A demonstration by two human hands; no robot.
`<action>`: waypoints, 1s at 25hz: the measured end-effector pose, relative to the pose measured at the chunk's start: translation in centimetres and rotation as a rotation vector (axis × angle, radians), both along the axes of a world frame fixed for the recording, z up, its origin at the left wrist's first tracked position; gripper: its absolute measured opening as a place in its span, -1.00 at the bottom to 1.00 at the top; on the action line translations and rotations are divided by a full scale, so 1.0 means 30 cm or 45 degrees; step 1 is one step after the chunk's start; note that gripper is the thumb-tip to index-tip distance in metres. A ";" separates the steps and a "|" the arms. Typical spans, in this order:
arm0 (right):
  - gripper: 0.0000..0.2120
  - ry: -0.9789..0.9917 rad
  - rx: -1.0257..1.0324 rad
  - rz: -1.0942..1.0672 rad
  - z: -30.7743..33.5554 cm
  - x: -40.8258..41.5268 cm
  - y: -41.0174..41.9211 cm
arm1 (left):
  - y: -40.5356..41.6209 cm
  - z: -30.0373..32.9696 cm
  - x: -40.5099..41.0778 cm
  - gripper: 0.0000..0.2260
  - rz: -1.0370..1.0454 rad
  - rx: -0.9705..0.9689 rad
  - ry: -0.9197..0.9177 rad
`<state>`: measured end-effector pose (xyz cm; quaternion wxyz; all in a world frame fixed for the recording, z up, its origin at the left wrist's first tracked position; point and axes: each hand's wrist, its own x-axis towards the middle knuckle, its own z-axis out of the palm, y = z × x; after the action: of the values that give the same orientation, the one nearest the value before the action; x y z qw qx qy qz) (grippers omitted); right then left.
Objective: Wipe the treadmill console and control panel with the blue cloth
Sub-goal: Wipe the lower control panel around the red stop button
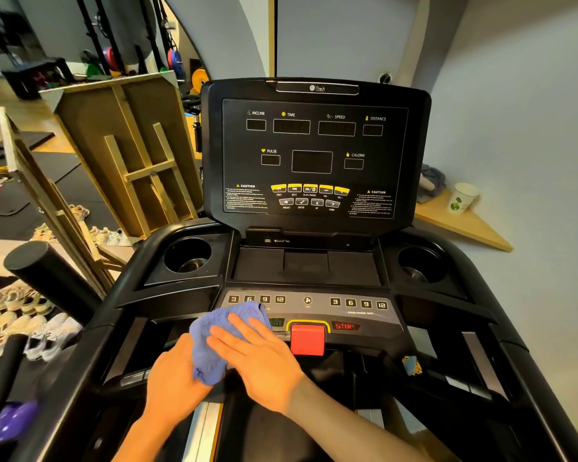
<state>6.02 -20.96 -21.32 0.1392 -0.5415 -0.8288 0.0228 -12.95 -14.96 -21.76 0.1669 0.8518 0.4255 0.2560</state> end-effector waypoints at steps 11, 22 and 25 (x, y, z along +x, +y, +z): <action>-0.41 0.081 0.247 -0.207 -0.024 0.207 -0.110 | -0.007 0.031 -0.004 -0.21 0.150 -0.085 0.134; -0.33 0.088 0.266 -0.501 -0.026 0.385 -0.242 | -0.013 0.056 0.012 -0.18 0.158 -0.136 0.148; -0.45 0.108 0.316 -0.659 -0.005 0.442 -0.311 | -0.007 0.050 0.009 -0.17 0.178 -0.164 0.183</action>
<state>19.29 -30.30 -21.49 0.2399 -0.7124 -0.6531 -0.0924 -12.67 -15.17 -20.26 0.1723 0.8237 0.5103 0.1775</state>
